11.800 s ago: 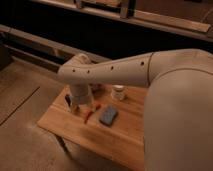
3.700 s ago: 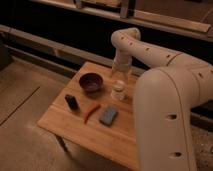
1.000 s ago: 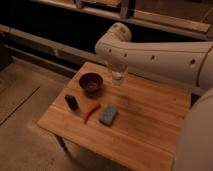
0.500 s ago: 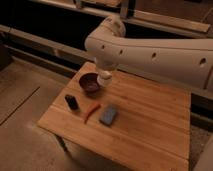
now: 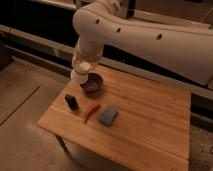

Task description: Place the ceramic cup over the eraser

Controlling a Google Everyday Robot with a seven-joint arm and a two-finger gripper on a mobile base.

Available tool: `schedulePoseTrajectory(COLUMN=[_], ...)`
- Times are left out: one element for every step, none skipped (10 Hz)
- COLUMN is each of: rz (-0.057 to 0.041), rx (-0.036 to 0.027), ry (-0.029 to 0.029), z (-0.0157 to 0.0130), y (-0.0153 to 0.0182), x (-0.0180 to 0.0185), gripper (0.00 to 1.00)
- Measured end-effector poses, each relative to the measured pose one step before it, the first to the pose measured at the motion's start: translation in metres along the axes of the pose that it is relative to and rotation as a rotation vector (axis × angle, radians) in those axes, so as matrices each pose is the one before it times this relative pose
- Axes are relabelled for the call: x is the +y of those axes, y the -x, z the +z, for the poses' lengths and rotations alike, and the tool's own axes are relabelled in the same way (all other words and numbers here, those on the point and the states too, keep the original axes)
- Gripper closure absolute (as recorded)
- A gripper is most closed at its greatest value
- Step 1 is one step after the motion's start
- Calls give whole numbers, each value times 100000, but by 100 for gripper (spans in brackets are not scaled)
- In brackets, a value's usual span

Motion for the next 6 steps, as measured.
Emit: schedulePoseTrajectory(rz=[65, 210, -261, -50, 249, 455], rx=[157, 5, 87, 93, 38, 337], ry=[-20, -122, 143, 129, 111, 509], z=[-97, 4, 40, -1, 42, 118], y=[59, 29, -30, -45, 29, 136], x=[-249, -118, 186, 78, -66, 20], gripper=[100, 100, 100, 100, 100, 100])
